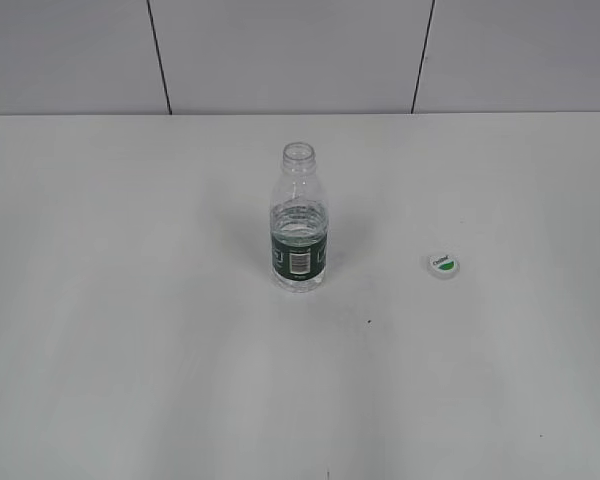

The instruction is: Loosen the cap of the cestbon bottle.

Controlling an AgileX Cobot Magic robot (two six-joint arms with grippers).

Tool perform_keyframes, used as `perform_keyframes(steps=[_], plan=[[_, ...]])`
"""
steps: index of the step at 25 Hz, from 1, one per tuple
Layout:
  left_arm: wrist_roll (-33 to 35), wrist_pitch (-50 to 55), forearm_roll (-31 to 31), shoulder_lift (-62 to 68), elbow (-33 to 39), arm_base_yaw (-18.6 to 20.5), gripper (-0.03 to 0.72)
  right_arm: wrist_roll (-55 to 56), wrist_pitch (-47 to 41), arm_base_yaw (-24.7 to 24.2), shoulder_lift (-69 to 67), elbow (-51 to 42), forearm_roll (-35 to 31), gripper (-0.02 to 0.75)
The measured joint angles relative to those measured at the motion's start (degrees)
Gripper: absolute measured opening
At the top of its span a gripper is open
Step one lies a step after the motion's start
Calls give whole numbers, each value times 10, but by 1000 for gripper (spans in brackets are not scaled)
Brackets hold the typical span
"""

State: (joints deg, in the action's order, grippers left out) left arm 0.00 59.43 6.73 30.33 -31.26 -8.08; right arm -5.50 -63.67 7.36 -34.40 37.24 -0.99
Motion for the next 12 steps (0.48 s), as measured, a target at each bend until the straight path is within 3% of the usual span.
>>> perform_keyframes(steps=[12], plan=[[-5, 16, -28, -102, 11, 0, 585, 4, 10, 0, 96, -62, 0, 556]])
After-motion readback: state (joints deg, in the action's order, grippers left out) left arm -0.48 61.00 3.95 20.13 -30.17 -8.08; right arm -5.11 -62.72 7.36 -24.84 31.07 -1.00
